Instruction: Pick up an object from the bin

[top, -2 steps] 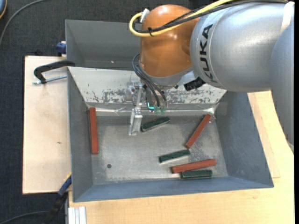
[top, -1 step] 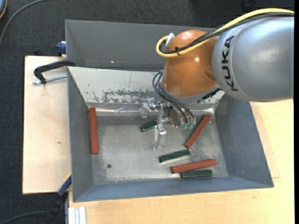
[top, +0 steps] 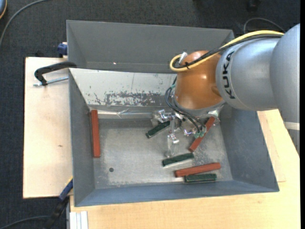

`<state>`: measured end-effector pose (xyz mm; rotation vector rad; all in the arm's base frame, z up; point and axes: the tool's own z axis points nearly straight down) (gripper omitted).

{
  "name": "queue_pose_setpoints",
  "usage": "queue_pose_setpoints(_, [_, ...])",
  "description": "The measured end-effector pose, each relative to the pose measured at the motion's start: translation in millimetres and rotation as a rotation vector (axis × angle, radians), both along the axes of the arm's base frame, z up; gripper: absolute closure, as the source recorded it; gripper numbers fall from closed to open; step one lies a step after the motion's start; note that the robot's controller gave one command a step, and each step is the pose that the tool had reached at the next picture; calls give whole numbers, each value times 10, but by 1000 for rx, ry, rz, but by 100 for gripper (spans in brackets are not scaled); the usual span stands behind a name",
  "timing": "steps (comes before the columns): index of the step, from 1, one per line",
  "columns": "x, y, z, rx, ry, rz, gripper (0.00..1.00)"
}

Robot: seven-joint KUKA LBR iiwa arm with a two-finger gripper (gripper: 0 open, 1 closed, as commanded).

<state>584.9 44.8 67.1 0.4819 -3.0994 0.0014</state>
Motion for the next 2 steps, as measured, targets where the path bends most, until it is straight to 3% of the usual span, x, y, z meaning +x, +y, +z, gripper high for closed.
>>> queue_pose_setpoints(1, [14,33,45,3,-6,2,100])
queue_pose_setpoints(2, [-219,-2,1429,3,-18,234,100])
